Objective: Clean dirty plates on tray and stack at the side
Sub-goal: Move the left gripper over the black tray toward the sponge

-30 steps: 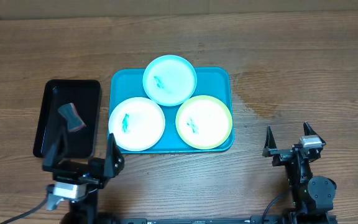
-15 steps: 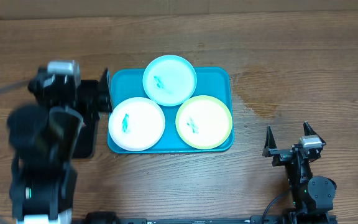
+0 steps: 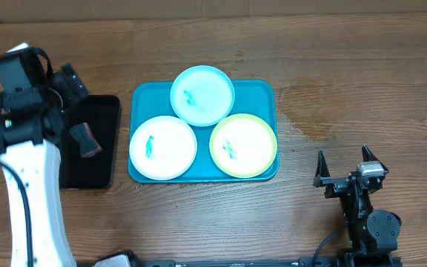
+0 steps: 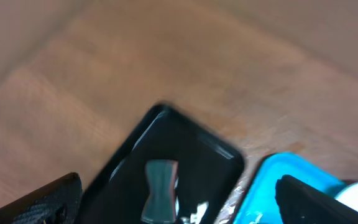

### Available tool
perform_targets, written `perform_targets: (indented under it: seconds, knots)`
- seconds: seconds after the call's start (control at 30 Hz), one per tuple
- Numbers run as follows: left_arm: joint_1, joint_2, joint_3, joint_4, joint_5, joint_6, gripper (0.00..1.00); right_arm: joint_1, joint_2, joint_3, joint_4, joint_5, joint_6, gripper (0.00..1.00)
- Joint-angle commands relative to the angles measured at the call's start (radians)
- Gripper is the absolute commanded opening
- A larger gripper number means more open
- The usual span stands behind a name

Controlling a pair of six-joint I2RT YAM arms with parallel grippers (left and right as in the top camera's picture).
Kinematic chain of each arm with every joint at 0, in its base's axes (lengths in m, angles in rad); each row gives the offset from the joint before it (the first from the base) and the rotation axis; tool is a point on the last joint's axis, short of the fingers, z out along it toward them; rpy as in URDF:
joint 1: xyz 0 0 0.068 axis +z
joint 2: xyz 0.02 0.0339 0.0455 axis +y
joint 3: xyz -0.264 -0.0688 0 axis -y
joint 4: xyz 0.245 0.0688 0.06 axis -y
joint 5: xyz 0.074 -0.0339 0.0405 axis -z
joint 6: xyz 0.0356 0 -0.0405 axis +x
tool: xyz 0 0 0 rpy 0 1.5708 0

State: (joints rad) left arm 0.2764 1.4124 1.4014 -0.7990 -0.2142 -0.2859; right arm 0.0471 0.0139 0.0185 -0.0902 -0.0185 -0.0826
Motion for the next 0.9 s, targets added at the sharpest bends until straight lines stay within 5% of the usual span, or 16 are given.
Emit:
perform_targets:
  seconds: [0.0, 0.27, 0.87]
  knots:
    - [0.034, 0.074, 0.021, -0.021, 0.026, -0.084, 1.00, -0.002, -0.009, -0.010, 0.006, 0.006, -0.003, 1.00]
    - [0.064, 0.249, 0.021, -0.104, 0.068, -0.079, 1.00, -0.002, -0.009, -0.010, 0.006, 0.006, -0.003, 1.00]
    - [0.189, 0.549, 0.021, -0.172, 0.391, 0.215, 0.96, -0.002, -0.009, -0.010, 0.006, 0.006, -0.003, 1.00]
